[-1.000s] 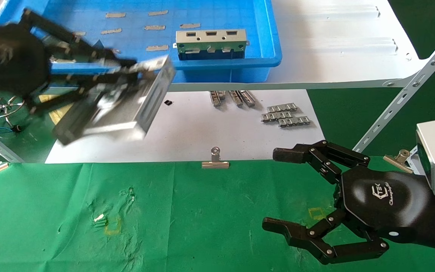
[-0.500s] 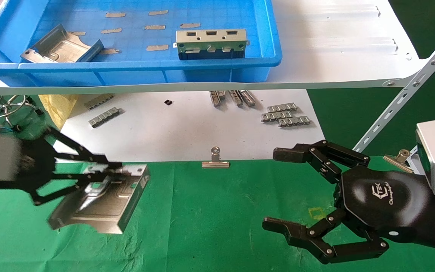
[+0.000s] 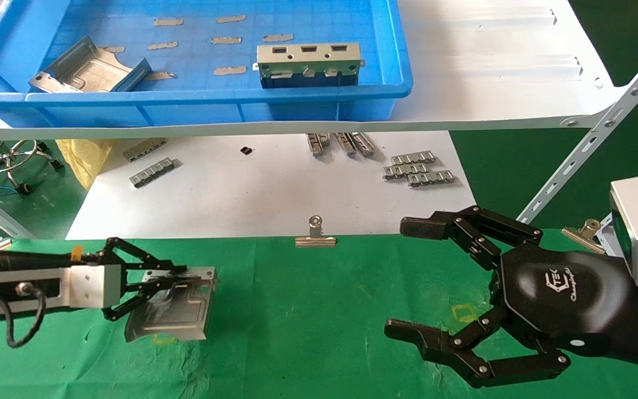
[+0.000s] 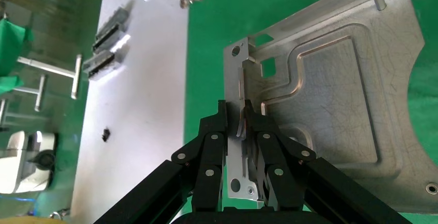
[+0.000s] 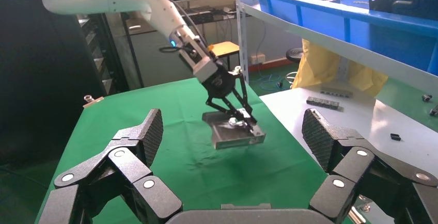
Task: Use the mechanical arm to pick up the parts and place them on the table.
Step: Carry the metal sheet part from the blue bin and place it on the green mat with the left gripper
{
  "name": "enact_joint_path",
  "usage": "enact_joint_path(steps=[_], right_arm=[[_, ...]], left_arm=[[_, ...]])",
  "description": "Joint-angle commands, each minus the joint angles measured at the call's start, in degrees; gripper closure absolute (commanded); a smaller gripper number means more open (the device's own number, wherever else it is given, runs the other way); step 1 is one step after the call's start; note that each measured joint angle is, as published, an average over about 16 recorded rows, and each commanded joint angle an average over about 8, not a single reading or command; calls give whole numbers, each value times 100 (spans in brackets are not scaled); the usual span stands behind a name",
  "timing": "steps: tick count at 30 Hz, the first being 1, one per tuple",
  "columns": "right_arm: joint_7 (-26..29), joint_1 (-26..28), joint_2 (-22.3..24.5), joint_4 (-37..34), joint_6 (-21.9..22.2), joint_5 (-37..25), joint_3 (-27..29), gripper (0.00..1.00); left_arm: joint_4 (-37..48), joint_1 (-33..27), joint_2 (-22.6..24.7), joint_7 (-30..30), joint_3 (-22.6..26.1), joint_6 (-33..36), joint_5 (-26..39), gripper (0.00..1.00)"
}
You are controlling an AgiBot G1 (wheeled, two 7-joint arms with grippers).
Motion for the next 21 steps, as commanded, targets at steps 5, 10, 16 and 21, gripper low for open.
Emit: enact_joint_path(steps=[5, 10, 16, 21], right_arm=[[0, 0, 0, 0, 0, 0, 0, 0], [0, 0, 0, 0, 0, 0, 0, 0], [0, 0, 0, 0, 0, 0, 0, 0], [0, 0, 0, 0, 0, 0, 0, 0]], left_arm=[[17, 363, -96, 379, -69, -128, -178, 33], [84, 581, -164, 648, -131, -125, -340, 0], [120, 715, -199, 826, -173, -153, -428, 0], [97, 759, -232, 776, -179, -93, -501, 0]])
